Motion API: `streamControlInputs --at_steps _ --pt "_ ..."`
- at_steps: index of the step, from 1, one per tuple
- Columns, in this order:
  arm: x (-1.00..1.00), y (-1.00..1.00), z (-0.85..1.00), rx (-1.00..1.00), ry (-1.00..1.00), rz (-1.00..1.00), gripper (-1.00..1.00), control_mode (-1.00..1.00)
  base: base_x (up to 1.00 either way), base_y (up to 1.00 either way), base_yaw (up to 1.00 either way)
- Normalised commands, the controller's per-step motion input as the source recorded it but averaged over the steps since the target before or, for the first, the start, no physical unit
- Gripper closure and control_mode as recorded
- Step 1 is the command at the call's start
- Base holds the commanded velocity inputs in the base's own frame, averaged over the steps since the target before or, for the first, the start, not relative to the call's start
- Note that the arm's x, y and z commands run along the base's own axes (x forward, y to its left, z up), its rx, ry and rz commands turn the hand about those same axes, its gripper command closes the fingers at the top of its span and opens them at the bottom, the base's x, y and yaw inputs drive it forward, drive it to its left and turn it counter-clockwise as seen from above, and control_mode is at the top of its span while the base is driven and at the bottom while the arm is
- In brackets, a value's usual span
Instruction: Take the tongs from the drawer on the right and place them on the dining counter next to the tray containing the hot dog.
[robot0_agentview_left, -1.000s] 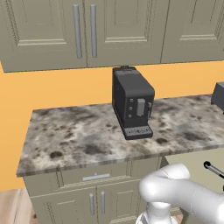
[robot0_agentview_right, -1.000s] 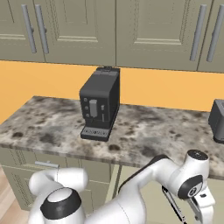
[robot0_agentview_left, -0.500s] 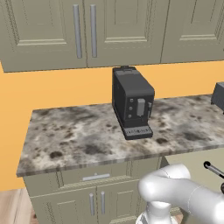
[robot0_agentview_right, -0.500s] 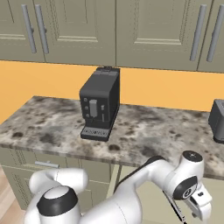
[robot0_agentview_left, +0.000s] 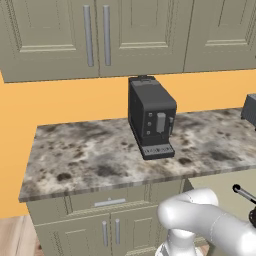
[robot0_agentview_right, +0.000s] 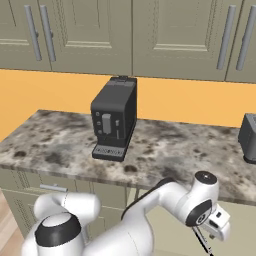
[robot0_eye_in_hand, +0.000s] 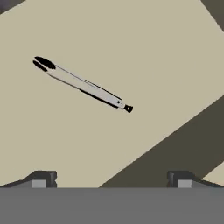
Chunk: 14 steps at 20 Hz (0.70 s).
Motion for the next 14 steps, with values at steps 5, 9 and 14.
streamControlInputs --at_steps 5,9,14 --pt "0.04 0.08 -0.16 0.0 0.0 0.39 -1.0 -1.0 0.0 0.0 0.0" --pt "0.0 0.0 -0.15 0.0 -0.01 0.39 -1.0 -1.0 0.0 0.0 0.0" --pt "0.06 0.07 -0.14 0.0 0.0 0.33 -1.0 -1.0 0.0 0.0 0.0"
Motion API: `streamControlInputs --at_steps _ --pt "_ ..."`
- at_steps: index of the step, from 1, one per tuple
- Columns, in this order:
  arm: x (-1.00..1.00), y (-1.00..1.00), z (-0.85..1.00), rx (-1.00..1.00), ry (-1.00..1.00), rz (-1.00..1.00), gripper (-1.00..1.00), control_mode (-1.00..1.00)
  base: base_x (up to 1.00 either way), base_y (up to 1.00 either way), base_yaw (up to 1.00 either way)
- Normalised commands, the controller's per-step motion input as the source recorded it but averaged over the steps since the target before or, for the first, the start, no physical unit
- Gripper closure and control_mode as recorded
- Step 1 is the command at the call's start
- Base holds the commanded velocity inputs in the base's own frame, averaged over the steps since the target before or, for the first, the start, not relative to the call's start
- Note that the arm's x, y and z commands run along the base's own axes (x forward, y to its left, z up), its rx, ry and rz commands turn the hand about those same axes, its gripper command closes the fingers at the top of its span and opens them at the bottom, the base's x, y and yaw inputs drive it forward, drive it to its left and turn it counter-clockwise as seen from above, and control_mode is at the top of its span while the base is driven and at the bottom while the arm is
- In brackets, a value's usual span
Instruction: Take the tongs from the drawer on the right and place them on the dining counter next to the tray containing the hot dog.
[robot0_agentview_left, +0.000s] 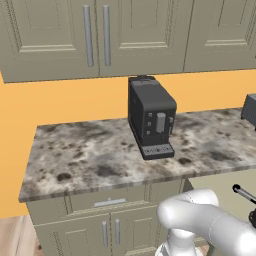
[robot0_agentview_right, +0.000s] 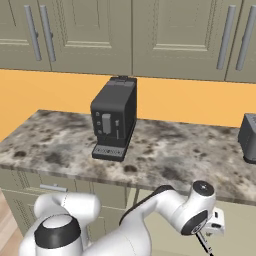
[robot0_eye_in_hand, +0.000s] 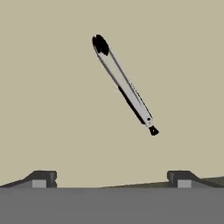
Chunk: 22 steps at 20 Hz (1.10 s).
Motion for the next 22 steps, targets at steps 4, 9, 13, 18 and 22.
streamControlInputs --at_steps 4,9,13,18,22 --pt "0.08 0.11 -0.2 0.0 0.0 0.28 -1.0 -1.0 0.0 0.0 0.0" --pt "0.14 0.1 -0.15 0.0 0.0 0.17 -1.0 -1.0 0.0 0.0 0.0" --pt "0.24 0.03 -0.14 0.0 0.0 0.07 -1.0 -1.0 0.0 0.0 0.0" --pt "0.26 0.0 -0.25 -0.02 0.0 0.0 -1.0 -1.0 0.0 0.0 0.0" --pt "0.15 0.0 -0.3 -0.03 0.0 0.0 -1.0 -1.0 0.0 0.0 0.0"
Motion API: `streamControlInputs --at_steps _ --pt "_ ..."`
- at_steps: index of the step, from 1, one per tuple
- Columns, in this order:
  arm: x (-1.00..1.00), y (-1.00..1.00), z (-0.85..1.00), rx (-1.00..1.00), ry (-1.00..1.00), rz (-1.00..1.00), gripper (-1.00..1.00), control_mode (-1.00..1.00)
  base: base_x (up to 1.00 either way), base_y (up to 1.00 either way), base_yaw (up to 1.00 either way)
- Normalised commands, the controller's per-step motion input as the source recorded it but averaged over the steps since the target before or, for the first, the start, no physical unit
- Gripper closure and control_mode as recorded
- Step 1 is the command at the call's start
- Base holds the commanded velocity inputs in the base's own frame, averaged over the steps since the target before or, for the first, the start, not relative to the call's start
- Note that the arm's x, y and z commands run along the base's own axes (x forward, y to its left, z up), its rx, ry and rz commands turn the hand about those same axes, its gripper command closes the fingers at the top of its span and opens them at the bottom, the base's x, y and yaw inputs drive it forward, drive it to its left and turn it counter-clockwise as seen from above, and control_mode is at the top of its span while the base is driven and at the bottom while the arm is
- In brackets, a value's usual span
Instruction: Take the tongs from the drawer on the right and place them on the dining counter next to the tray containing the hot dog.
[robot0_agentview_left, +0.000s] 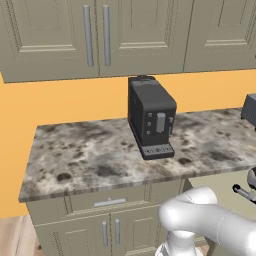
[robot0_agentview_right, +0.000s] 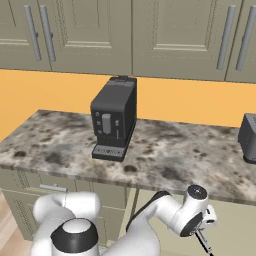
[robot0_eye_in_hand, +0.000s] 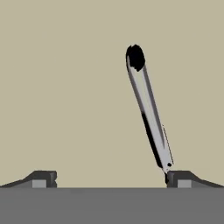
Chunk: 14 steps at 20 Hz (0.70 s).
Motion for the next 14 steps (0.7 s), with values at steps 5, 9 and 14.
streamControlInputs --at_steps 5,9,14 --pt "0.14 0.0 -0.18 0.0 0.0 0.0 -1.0 -1.0 0.0 0.0 0.0" --pt "0.14 -0.04 -0.14 0.0 0.0 0.0 -1.0 -1.0 0.0 0.0 0.0" --pt "0.15 -0.08 -0.23 0.0 0.0 0.0 -1.0 -1.0 0.0 0.0 0.0"
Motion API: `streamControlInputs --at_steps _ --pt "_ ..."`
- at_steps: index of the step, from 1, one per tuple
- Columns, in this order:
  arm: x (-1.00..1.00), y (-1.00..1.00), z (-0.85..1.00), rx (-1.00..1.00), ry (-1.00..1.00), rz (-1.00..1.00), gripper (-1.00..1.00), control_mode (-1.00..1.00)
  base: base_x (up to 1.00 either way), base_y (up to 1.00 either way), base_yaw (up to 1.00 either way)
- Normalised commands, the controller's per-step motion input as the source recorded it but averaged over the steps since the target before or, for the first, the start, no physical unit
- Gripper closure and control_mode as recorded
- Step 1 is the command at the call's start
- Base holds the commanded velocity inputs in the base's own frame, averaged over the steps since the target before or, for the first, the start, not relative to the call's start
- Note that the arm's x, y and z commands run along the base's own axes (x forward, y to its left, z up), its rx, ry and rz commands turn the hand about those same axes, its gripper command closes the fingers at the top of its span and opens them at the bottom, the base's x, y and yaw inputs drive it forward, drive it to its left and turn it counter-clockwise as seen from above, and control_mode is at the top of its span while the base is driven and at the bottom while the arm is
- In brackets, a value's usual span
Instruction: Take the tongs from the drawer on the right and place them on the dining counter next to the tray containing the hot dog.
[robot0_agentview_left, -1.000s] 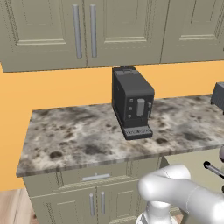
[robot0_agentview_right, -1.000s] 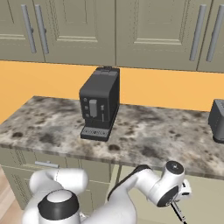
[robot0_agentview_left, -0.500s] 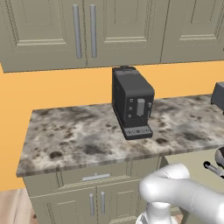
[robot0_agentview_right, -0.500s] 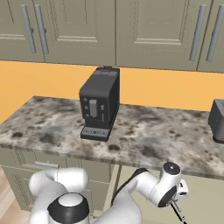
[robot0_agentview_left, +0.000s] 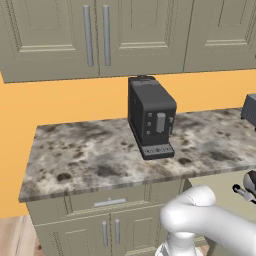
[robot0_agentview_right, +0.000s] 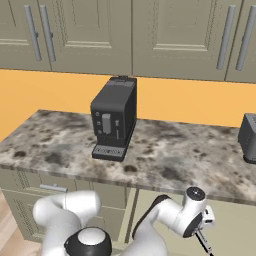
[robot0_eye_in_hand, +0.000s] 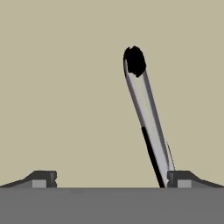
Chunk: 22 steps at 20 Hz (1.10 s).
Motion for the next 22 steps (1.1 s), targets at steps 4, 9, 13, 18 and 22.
streamControlInputs --at_steps 4,9,13,18,22 --pt "0.08 -0.2 -0.24 0.0 0.0 0.04 -1.0 -1.0 0.0 0.0 0.0" --pt "0.1 -0.23 -0.17 0.0 0.02 0.08 -1.0 -1.0 0.0 0.0 0.0" --pt "0.05 -0.14 -0.19 0.0 0.01 0.06 -1.0 -1.0 0.0 0.0 0.0" --pt "0.09 -0.08 -0.22 0.0 0.02 0.06 -1.0 -1.0 0.0 0.0 0.0" --pt "0.1 -0.14 -0.15 0.0 0.04 0.06 -1.0 -1.0 0.0 0.0 0.0"
